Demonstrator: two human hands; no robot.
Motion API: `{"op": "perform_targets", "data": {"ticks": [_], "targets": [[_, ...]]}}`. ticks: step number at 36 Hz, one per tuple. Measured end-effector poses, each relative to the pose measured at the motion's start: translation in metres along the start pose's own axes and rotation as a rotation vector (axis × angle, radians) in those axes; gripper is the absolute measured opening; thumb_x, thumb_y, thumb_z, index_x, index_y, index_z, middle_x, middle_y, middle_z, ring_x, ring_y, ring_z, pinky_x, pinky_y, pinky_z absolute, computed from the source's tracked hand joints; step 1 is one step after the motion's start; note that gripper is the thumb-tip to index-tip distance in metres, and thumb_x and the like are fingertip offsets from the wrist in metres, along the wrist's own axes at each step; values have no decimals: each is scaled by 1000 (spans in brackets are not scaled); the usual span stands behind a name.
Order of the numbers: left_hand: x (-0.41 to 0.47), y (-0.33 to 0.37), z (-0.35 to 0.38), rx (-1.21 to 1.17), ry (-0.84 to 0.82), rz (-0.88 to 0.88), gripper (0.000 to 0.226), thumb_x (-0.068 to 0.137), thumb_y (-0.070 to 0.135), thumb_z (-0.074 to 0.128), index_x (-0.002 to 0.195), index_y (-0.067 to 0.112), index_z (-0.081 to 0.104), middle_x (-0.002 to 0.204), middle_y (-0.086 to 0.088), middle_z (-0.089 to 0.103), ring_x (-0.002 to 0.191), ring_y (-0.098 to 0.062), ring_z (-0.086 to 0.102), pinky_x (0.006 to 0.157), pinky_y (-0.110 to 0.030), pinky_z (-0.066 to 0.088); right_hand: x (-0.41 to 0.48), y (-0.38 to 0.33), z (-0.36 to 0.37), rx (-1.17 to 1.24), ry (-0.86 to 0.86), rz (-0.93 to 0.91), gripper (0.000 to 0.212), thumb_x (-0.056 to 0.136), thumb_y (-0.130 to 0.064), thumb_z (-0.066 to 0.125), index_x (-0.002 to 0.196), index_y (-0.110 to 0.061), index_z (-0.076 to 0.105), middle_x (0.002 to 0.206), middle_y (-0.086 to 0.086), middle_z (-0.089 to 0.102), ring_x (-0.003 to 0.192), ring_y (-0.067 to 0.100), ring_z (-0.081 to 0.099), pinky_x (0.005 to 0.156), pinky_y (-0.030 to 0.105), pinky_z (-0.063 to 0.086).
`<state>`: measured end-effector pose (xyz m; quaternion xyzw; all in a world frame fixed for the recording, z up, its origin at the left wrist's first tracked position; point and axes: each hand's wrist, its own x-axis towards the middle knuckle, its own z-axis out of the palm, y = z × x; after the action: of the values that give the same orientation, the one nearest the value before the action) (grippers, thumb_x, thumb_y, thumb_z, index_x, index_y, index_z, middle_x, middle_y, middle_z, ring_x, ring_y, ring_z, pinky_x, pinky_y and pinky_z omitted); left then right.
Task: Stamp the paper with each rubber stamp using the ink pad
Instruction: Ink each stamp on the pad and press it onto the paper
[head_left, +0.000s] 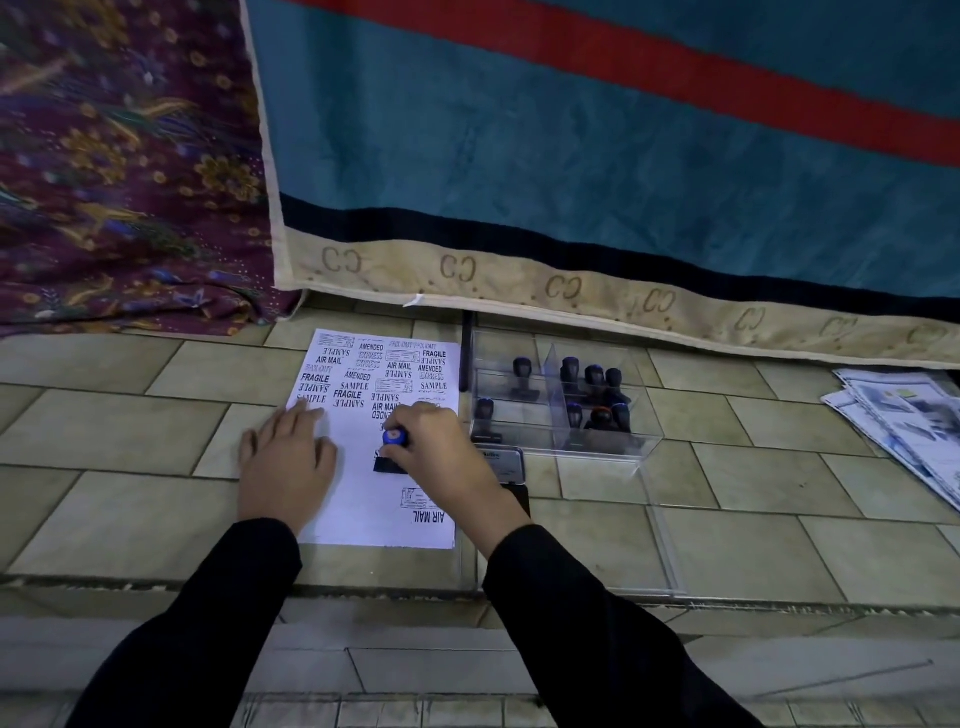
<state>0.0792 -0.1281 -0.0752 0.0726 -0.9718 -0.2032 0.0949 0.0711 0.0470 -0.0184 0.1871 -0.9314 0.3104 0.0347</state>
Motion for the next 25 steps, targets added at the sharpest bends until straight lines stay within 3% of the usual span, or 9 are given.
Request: {"op": "perform_targets", "data": {"ticks": [3, 8, 14, 18, 22, 25], "targets": [[0, -1, 2, -3, 9, -1, 42, 93, 21, 47, 134, 14, 51, 150, -7, 42, 139, -26, 35, 116, -50, 18, 1, 0, 1, -2, -11, 3, 21, 85, -14, 64, 104, -7, 63, 101, 14, 61, 92, 28, 57, 72, 29, 43], [-2, 2, -2, 8, 31, 15, 55, 83, 32, 31, 129, 13, 54, 146, -7, 46, 135, -26, 40, 112, -49, 22, 1, -1, 2, 7, -38, 20, 15, 85, -10, 64, 99, -4, 63, 102, 15, 61, 90, 30, 59, 75, 39, 53], [-1, 1, 1, 18, 16, 12, 43, 91, 25, 42, 131, 13, 52, 148, -8, 44, 137, -27, 37, 113, -50, 20, 1, -4, 4, -24, -34, 37, 8, 82, -6, 65, 87, -2, 61, 98, 15, 61, 88, 32, 57, 66, 28, 39], [0, 1, 2, 22, 6, -2, 41, 92, 21, 48, 133, 14, 50, 150, -7, 42, 139, -26, 34, 114, -49, 18, 8, -5, 0, -8, -36, 66, 9, 82, -6, 66, 89, -2, 63, 102, 15, 63, 93, 30, 57, 76, 38, 51], [1, 1, 3, 23, 10, -6, 42, 92, 21, 49, 133, 14, 50, 150, -7, 42, 140, -25, 33, 114, -49, 18, 1, -4, 4, -27, -47, 30, 7, 80, -3, 67, 84, -1, 62, 95, 14, 62, 87, 29, 57, 66, 30, 43], [1, 0, 4, 19, 7, -7, 42, 92, 21, 49, 134, 14, 50, 150, -7, 42, 140, -25, 33, 115, -49, 17, 1, -3, 3, -11, -31, 44, 8, 81, -4, 67, 86, -1, 62, 99, 14, 63, 89, 29, 58, 71, 31, 47]]}}
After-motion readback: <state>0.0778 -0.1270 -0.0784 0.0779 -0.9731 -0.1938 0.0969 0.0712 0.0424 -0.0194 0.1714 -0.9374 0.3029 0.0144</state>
